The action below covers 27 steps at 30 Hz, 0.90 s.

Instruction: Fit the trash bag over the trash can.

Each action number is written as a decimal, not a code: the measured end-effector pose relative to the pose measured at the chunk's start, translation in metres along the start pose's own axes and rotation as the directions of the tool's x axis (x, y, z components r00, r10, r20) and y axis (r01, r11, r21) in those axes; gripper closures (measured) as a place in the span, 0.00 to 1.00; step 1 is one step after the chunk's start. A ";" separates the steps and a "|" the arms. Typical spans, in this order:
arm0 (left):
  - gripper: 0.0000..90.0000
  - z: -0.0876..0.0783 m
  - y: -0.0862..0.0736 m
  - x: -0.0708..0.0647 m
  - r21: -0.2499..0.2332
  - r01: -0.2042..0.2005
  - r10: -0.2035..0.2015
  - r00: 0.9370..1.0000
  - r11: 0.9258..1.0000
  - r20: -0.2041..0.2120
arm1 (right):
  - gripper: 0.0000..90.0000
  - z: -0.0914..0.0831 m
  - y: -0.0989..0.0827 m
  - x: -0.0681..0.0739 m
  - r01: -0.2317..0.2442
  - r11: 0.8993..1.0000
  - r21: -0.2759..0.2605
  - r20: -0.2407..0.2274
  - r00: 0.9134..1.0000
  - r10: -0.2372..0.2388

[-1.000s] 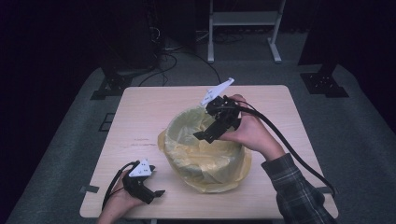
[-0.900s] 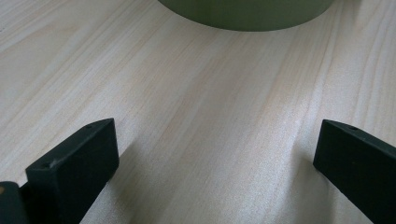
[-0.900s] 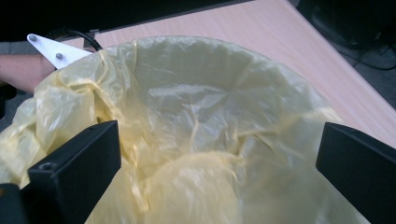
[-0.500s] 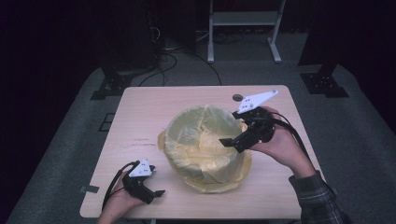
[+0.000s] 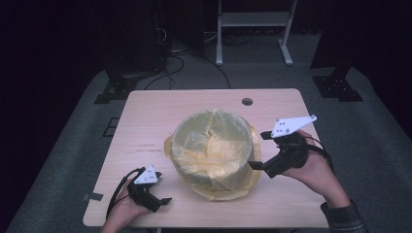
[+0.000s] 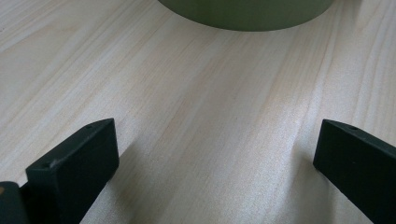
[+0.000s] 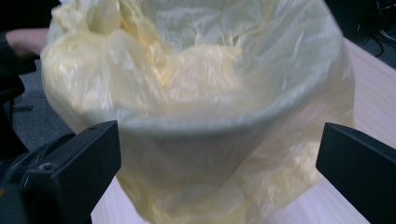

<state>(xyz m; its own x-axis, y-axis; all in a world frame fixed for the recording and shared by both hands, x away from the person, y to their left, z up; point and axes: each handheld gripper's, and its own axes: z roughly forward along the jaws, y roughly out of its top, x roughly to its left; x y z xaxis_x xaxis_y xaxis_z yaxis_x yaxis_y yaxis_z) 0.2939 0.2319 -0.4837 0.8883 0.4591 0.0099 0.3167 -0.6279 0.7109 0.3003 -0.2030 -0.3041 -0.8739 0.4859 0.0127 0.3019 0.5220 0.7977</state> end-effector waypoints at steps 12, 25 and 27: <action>0.00 0.000 0.000 0.000 0.001 0.000 0.000 1.000 1.000 0.001 | 0.00 0.016 -0.056 0.004 -0.029 0.999 0.032 0.000 1.000 0.029; 0.00 0.000 0.000 0.000 0.000 0.002 -0.002 1.000 1.000 0.000 | 0.00 0.037 -0.106 0.003 -0.074 0.997 0.037 -0.008 0.997 0.074; 0.00 0.000 0.000 0.000 0.000 0.003 -0.003 1.000 1.000 0.000 | 0.00 0.040 -0.112 0.002 -0.080 0.996 0.041 -0.006 0.997 0.080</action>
<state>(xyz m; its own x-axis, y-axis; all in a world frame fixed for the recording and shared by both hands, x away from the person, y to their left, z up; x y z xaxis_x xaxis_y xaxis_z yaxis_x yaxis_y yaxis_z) 0.2937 0.2318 -0.4836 0.8875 0.4607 0.0081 0.3189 -0.6268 0.7109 0.2800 -0.2324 -0.4174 -0.8489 0.5224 0.0803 0.3862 0.5094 0.7690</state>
